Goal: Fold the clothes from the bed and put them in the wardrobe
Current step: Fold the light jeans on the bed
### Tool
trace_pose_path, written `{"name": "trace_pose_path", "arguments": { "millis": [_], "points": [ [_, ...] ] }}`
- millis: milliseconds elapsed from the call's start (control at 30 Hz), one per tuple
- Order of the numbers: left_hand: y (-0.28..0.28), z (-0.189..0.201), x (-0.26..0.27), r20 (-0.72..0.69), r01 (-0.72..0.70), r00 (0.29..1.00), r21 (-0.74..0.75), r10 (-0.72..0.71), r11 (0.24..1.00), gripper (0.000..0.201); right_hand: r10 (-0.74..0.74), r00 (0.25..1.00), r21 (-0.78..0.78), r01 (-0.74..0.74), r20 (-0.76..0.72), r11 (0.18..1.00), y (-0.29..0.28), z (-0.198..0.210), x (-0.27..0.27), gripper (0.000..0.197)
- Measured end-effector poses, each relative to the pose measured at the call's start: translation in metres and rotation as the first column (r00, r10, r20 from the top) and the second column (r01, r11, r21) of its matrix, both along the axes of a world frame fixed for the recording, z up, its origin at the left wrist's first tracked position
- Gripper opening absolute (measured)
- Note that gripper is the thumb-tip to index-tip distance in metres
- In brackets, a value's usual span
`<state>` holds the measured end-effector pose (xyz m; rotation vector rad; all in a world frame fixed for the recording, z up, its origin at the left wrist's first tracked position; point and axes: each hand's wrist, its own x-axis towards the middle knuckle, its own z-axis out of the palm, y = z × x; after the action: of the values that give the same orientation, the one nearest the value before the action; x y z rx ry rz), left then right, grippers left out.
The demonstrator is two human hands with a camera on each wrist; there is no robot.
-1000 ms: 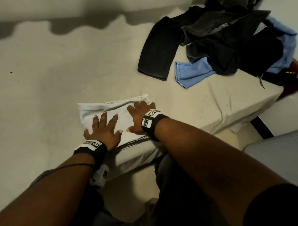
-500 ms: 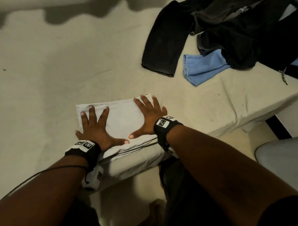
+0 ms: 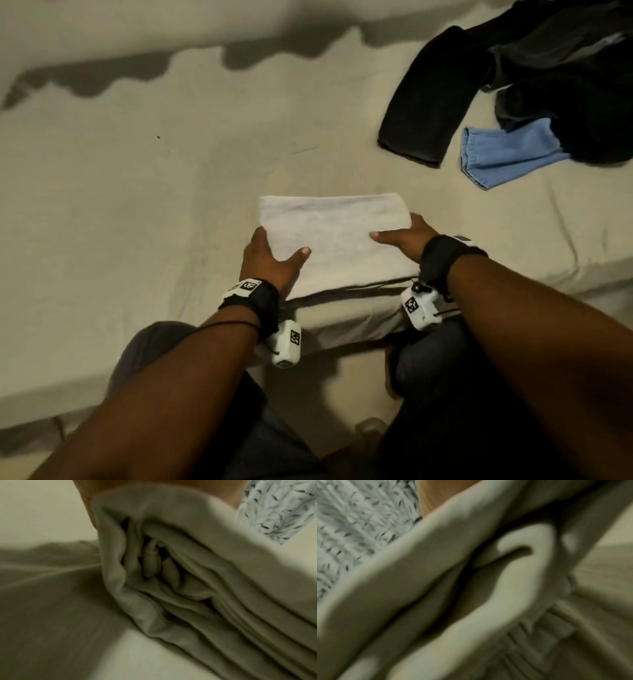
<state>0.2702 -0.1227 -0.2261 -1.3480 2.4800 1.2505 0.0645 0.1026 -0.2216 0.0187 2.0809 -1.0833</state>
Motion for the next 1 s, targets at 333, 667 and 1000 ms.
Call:
{"name": "trace_pose_path", "arguments": {
  "millis": [333, 667, 1000],
  "points": [
    [-0.034, 0.074, 0.074, -0.155, -0.096, 0.959, 0.615, 0.239, 0.782, 0.020, -0.080, 0.936, -0.389, 0.219, 0.342, 0.895, 0.008, 0.077, 0.094, 0.047],
    [-0.062, 0.096, 0.136, -0.526, 0.252, 0.817, 0.696, 0.238, 0.672, 0.063, -0.035, 0.927, -0.461, 0.219, 0.374, 0.860, -0.007, 0.105, 0.141, 0.073],
    [-0.070, 0.127, 0.109, -0.851, -0.244, 0.497, 0.054, 0.172, 0.968, 0.061, -0.334, 0.852, -0.731, -0.081, -0.403, 0.677, -0.058, 0.132, 0.162, 0.037]
  ]
}}
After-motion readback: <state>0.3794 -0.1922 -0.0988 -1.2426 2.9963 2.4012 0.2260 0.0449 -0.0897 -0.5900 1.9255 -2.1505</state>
